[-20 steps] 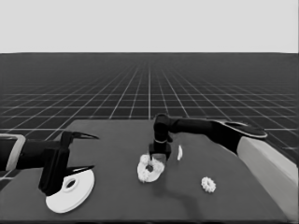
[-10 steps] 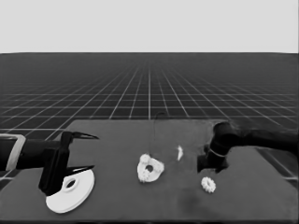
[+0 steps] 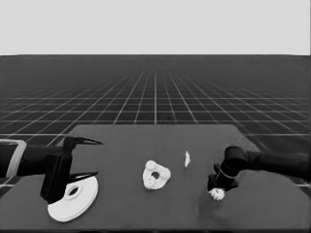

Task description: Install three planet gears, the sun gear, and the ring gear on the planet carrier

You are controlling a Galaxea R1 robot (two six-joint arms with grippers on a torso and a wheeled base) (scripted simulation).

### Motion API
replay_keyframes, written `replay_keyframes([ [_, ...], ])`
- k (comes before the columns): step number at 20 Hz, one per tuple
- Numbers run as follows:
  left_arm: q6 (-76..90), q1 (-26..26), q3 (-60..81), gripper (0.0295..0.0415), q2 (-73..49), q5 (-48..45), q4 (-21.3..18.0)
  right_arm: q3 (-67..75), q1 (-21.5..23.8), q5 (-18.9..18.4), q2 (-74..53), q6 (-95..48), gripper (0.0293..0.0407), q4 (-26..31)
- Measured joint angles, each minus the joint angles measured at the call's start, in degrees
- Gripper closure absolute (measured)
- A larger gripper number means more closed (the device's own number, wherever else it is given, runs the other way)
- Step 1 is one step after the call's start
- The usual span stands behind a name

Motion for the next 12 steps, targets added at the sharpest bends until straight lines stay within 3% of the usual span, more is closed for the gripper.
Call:
replay_keyframes([
  [6, 0.0, 0.0, 0.0, 0.0326, 0.0, 0.0, 0.0, -1.29, -1.35, 0.91, 0.57, -0.4, 0.0315, -1.17],
  [8, 0.0, 0.0, 0.0, 0.0326, 0.0, 0.0, 0.0, -1.33, -1.38, 0.93, 0.59, -0.41, 0.0386, -1.2],
  [12, 0.0, 0.0, 0.0, 0.0326, 0.0, 0.0, 0.0, -1.33, -1.37, 0.95, 0.6, -0.41, 0.039, -1.22],
])
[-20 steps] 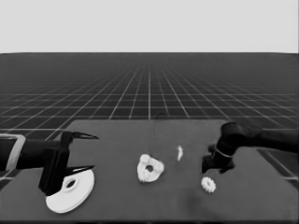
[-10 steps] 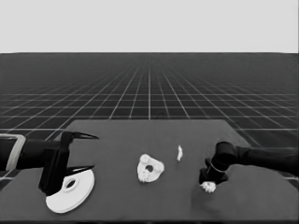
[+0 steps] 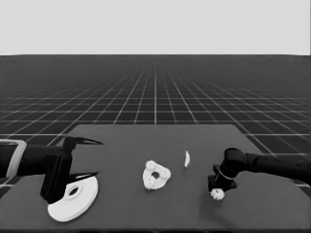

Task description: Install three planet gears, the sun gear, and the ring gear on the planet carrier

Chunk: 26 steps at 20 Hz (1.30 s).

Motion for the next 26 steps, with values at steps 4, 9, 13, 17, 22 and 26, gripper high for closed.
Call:
replay_keyframes([
  [4, 0.0, 0.0, 0.0, 0.0326, 0.0, 0.0, 0.0, 0.0, 0.0, 0.0, 0.0, 0.0, 0.039, 0.0],
  [9, 0.0, 0.0, 0.0, 0.0326, 0.0, 0.0, 0.0, 7.22, 12.62, -6.3, -3.28, 2.21, 0.039, 11.09],
  [13, 0.0, 0.0, 0.0, 0.0326, 0.0, 0.0, 0.0, 7.34, 13.55, -6.66, -3.35, 2.23, 0.039, 11.99],
  [17, 0.0, 0.0, 0.0, 0.0326, 0.0, 0.0, 0.0, -13.19, 15.44, -10.69, 35.13, 21.9, 0.039, 12.89],
  [22, 0.0, 0.0, 0.0, 0.0326, 0.0, 0.0, 0.0, -30.88, 15.54, -9.4, 47.53, 14.75, 0.039, 13.44],
  [26, 0.0, 0.0, 0.0, 0.0326, 0.0, 0.0, 0.0, -34.64, 10.88, -8.09, 48.9, 12.57, 0.039, 9.0],
])
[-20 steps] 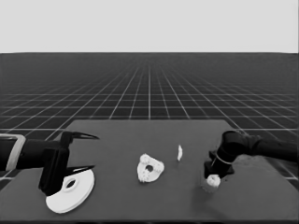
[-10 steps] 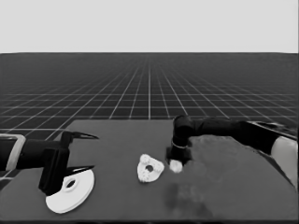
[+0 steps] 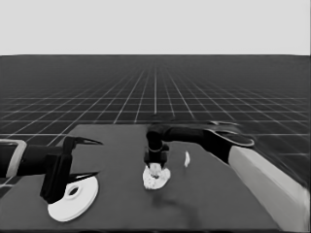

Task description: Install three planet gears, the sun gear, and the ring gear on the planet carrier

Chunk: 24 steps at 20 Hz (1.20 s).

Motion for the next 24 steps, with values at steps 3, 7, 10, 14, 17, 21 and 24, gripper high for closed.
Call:
replay_keyframes([
  [3, 0.0, 0.0, 0.0, 0.0326, 0.0, 0.0, 0.0, -1.62, -1.98, 0.73, 0.46, -0.96, 0.039, -1.79],
  [7, 0.0, 0.0, 0.0, 0.0326, 0.0, 0.0, 0.0, -2.0, -2.36, 0.91, 0.57, -1.18, 0.039, -2.19],
  [10, 0.0, 0.0, 0.0, 0.0326, 0.0, 0.0, 0.0, -2.04, -2.76, 0.93, 0.54, -0.55, 0.039, -2.2],
  [14, 0.0, 0.0, 0.0, 0.0326, 0.0, 0.0, 0.0, -2.03, -2.81, 0.93, 0.56, 1.58, 0.0391, -2.2],
  [17, 0.0, 0.0, 0.0, 0.0326, 0.0, 0.0, 0.0, -2.06, -2.93, 0.93, 0.53, 3.35, 0.0391, -2.21],
  [21, 0.0, 0.0, 0.0, 0.0326, 0.0, 0.0, 0.0, -2.09, -3.08, 0.93, 0.49, 5.75, 0.039, -2.21],
  [24, 0.0, 0.0, 0.0, 0.0326, 0.0, 0.0, 0.0, -2.09, -3.12, 0.94, 0.5, 7.55, 0.039, -2.2],
])
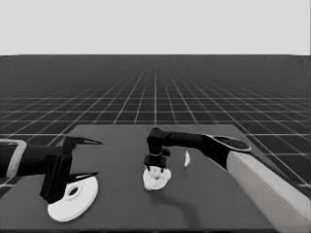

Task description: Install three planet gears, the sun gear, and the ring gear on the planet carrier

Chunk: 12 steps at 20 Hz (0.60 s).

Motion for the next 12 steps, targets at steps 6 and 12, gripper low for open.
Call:
replay_keyframes([
  [6, 0.0, 0.0, 0.0, 0.0326, 0.0, 0.0, 0.0, 0.02, -0.03, -0.01, 0.01, 3.6, 0.0391, 0.02],
  [12, 0.0, 0.0, 0.0, 0.0326, 0.0, 0.0, 0.0, 0.01, -0.05, -0.01, 0.0, 7.2, 0.0391, 0.01],
])
